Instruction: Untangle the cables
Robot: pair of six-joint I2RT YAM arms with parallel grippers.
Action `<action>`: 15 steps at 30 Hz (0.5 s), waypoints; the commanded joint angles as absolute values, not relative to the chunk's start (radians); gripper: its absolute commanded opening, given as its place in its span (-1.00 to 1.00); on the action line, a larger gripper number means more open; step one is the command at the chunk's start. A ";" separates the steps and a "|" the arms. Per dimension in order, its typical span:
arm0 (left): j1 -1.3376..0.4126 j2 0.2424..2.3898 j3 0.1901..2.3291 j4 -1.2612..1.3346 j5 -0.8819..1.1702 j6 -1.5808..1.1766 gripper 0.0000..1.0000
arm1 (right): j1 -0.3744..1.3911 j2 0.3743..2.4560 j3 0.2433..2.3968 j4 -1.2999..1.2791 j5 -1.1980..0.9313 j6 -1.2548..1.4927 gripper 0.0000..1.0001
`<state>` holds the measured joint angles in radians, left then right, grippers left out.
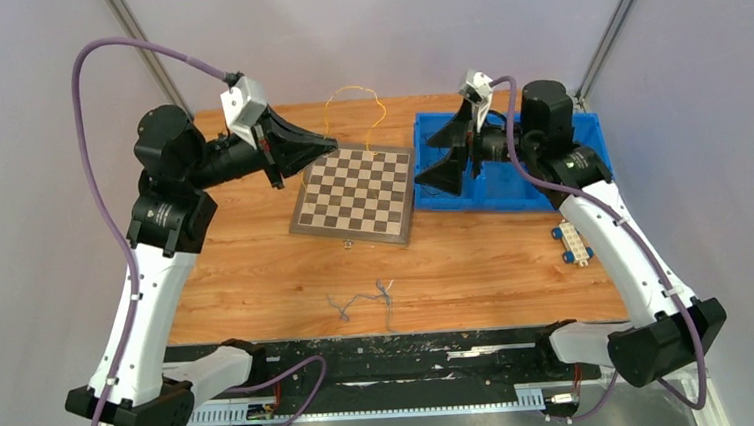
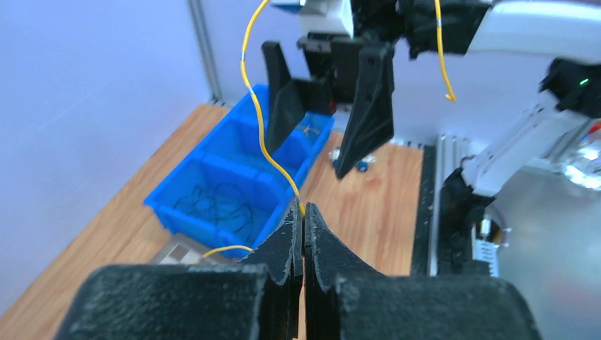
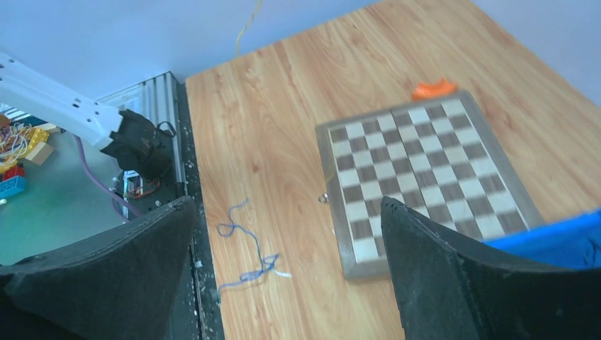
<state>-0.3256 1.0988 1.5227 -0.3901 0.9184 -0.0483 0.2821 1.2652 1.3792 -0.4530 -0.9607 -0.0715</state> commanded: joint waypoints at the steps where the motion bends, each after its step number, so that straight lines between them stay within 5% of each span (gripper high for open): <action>1: -0.327 1.151 1.566 -0.079 1.052 -0.404 -1.00 | 0.411 1.229 1.363 -0.212 -0.855 0.044 1.00; 15: -0.328 1.210 1.617 0.282 1.160 -0.751 -1.00 | 0.674 1.381 1.414 0.099 -0.709 0.180 0.85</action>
<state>-0.3256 1.2121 1.5665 0.1444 1.1217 -0.6464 0.6647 1.3369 1.3632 -0.0566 -0.7849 0.1280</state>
